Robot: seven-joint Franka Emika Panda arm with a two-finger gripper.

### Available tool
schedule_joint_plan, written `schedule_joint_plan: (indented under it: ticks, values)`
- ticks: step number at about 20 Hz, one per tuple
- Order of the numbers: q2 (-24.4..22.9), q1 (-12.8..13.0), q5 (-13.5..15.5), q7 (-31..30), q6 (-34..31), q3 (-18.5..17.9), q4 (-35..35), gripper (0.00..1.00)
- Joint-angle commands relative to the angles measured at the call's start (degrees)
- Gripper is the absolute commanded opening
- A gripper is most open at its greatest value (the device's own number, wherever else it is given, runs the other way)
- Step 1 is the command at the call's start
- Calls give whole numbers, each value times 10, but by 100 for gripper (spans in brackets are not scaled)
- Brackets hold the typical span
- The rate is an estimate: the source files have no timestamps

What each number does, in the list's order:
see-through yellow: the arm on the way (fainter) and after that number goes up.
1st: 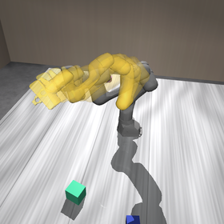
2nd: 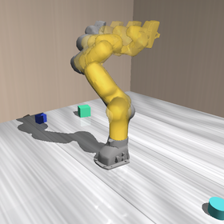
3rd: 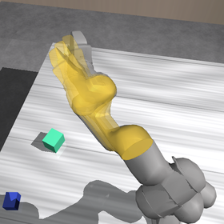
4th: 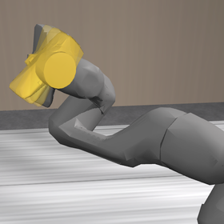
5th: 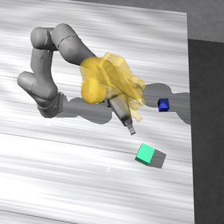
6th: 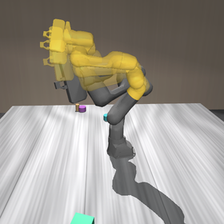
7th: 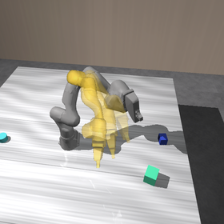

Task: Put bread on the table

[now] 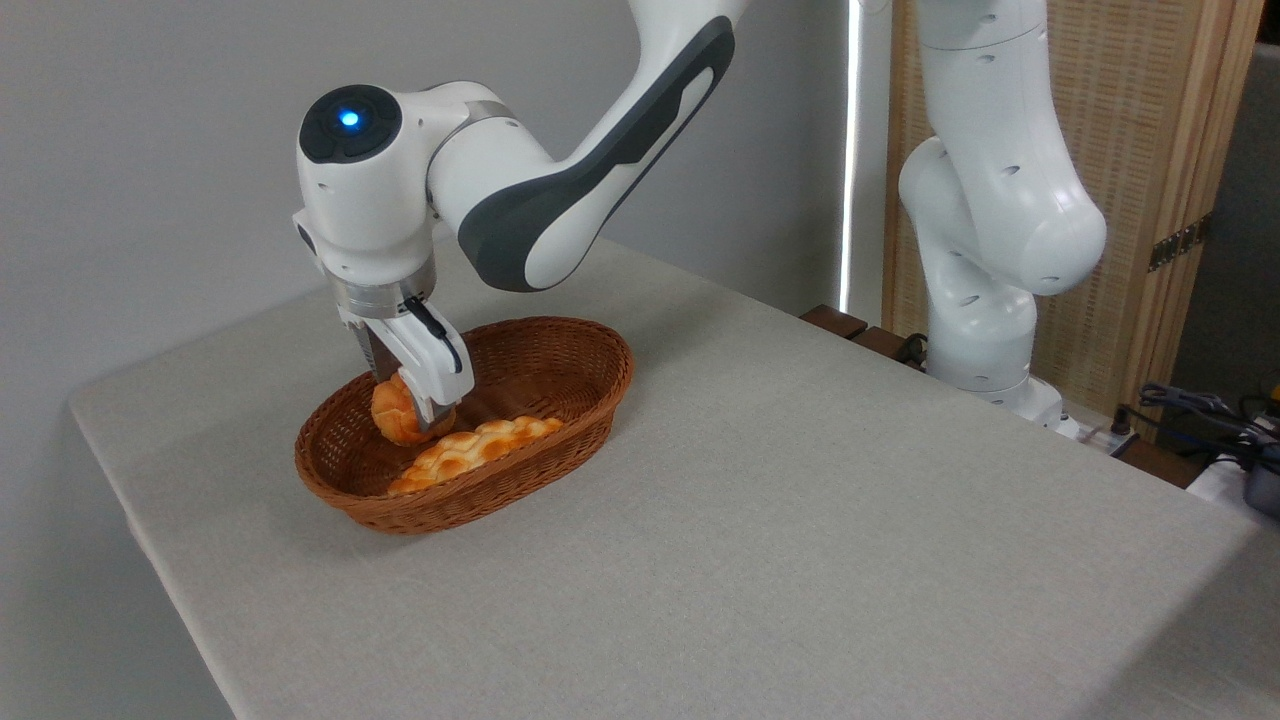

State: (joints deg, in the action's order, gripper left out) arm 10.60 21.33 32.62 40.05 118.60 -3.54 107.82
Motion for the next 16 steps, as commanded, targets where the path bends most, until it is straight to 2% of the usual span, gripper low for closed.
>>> schedule_joint_plan:
  ticks: [1, 5, 11, 13, 14, 16]
  values:
    - [-3, 1, 6, -1, 9, -4, -2, 32]
    - [-4, 0, 7, -1, 5, -6, -2, 33]
    - [-38, -2, 4, -6, -2, -18, -2, 36]
    - [-51, -2, -20, -4, -14, -33, -2, 38]
    - [-61, -2, -54, -3, -27, -37, -2, 44]
    - [-73, -3, -95, -1, -45, -39, -2, 45]
